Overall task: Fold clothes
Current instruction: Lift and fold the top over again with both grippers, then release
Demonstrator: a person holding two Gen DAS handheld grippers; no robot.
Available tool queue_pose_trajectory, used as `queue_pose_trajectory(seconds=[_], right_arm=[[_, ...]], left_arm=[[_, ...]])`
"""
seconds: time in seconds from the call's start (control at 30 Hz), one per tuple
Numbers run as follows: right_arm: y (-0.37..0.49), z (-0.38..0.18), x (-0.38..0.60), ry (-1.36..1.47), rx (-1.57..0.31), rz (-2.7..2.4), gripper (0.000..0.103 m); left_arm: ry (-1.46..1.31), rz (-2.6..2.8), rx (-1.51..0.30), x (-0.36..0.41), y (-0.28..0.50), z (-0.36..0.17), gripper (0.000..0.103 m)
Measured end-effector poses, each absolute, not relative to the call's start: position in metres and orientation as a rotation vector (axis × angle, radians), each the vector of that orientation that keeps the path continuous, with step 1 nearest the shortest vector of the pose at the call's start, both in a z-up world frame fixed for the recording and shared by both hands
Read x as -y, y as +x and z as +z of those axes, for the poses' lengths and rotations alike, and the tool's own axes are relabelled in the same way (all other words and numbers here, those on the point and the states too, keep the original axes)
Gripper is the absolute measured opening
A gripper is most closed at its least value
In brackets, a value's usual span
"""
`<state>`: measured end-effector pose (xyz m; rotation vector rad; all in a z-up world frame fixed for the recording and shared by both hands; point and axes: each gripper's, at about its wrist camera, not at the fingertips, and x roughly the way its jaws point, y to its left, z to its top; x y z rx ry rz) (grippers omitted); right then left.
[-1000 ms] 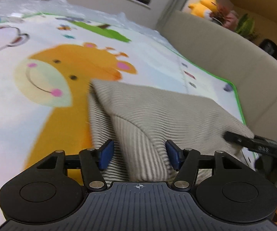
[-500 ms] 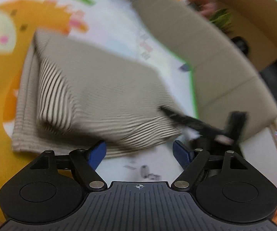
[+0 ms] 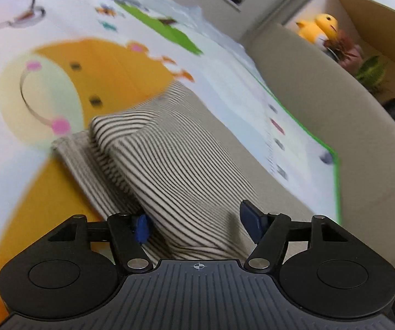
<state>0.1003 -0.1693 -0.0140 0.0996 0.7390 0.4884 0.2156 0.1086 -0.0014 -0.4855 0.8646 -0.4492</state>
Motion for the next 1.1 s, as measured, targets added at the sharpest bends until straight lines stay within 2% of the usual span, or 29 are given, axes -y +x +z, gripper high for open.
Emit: queue_pose_trajectory(seconds=[0.1,0.2,0.3,0.37,0.5,0.63,0.9,1.1], right_arm=[[0.093,-0.012,0.145,0.026,-0.73,0.548,0.062],[0.089,-0.002,0.142,-0.001,-0.708,0.576,0.062],[0.086,0.019,0.159,0.025,-0.654,0.57,0.064],[0.085,0.039,0.172,0.038,-0.585,0.533,0.074],[0.086,0.069,0.198,0.047,-0.481,0.477,0.081],[0.121,0.062,0.225,0.098,-0.509,0.382,0.082],[0.189,0.002,0.267,0.228,-0.636,0.227,0.081],[0.191,-0.024,0.259,0.216,-0.678,0.248,0.069]], left_arm=[[-0.493,-0.412,-0.857,-0.115,0.223,0.0,0.075],[-0.494,-0.406,-0.853,-0.12,0.215,0.005,0.079],[-0.471,-0.413,-0.849,-0.123,0.204,0.01,0.087],[-0.456,-0.415,-0.851,-0.122,0.199,0.009,0.091],[-0.465,-0.414,-0.864,-0.125,0.191,0.007,0.091],[-0.481,-0.451,-0.869,-0.122,0.182,0.014,0.092],[-0.502,-0.555,-0.897,-0.097,0.158,0.024,0.095],[-0.426,-0.553,-0.936,-0.065,0.165,0.004,0.082]])
